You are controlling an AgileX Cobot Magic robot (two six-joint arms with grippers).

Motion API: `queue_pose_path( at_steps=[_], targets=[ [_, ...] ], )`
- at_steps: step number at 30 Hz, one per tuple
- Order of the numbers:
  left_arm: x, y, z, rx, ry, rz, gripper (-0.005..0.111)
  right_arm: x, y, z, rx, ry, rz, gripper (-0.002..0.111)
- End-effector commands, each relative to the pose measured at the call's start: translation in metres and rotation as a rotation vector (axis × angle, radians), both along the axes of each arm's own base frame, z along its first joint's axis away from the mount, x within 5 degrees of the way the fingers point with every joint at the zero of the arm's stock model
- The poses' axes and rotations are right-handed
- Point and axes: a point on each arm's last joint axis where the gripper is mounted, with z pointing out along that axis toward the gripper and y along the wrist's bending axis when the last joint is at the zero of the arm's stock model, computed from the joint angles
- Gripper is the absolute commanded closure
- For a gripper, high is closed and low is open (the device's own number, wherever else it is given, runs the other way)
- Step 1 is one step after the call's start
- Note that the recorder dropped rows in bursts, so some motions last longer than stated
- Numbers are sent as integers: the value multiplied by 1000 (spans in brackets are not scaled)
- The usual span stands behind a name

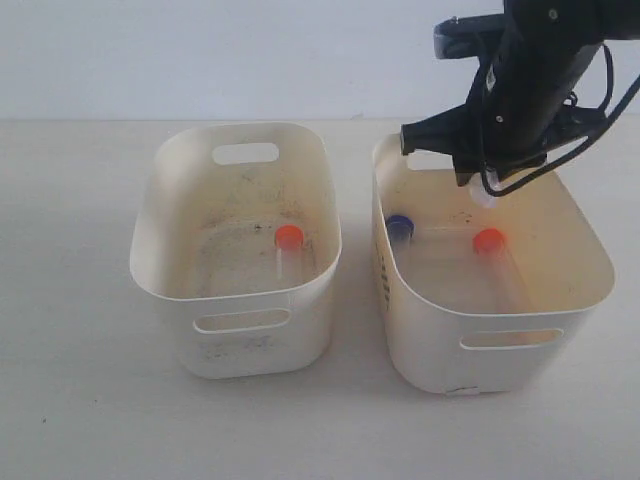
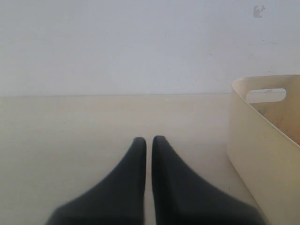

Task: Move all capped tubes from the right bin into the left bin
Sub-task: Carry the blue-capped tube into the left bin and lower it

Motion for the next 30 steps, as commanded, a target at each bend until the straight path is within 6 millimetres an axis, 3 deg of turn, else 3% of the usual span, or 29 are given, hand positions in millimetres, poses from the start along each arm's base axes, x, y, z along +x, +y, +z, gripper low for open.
queue_pose_path(
  at_steps=[1,14,21,25,30],
  targets=[
    [0,0,1,-8,-6,-7,103,-11,22,21,37,-80,77,108],
    [0,0,1,-8,-6,-7,103,-43,126,31,239,-275,379,108],
    [0,0,1,-8,-6,-7,103,-45,151,9,257,-262,440,108],
    [0,0,1,-8,-6,-7,103,-41,154,-10,231,-216,437,85],
    [0,0,1,-8,-6,-7,103,-39,157,-19,239,-196,429,36]
  ],
)
